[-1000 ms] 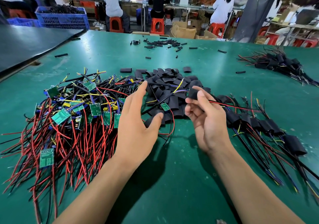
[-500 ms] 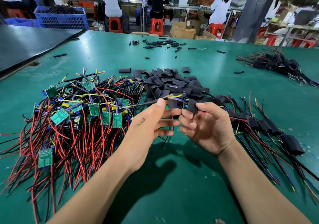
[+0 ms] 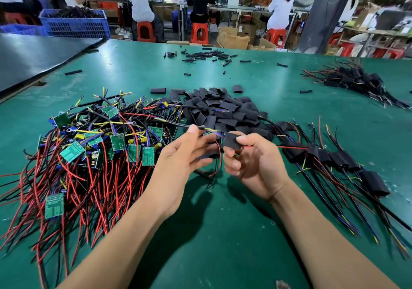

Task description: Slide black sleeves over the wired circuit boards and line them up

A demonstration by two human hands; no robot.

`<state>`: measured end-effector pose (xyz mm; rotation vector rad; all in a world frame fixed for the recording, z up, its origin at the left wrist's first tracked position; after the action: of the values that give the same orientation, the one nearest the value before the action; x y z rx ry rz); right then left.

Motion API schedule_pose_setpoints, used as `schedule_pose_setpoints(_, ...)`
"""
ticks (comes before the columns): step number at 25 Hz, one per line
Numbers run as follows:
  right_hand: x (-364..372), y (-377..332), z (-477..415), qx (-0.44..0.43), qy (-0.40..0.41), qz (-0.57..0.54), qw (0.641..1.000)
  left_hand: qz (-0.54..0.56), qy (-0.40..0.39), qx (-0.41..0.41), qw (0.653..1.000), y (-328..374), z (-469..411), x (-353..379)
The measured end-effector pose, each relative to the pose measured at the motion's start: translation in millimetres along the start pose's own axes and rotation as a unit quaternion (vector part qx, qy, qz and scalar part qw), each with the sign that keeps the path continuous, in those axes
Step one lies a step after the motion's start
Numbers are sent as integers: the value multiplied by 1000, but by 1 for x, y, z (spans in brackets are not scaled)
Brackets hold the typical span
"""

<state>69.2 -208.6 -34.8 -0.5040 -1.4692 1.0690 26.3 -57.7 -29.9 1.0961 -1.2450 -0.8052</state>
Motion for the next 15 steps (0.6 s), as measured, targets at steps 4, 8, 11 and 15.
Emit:
schedule_pose_setpoints(4,8,10,4,6,-7,40,999,6,19,1,1000,4,-2,-7)
schedule_pose_setpoints(8,10,11,4,-16,-15,69,997,31,28,44,998,5,-5,-11)
schedule_pose_setpoints(11,10,14,3,-56,-5,97,994,-1,70,105,992,2,-7,-13)
schedule_pose_setpoints(15,15,23,1,-128,60,108,984,-51,105,162,980,-1,-10,-14)
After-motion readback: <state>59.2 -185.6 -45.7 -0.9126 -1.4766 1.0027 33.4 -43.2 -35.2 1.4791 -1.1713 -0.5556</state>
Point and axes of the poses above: each hand's wrist, its own z-axis away from the middle knuckle, its own x-axis out of the palm, y = z × x, the point moved 1 cm from there along -z, towards the middle knuckle, and after that the axes turned 7 degrees about y, right-handed, at the moved point
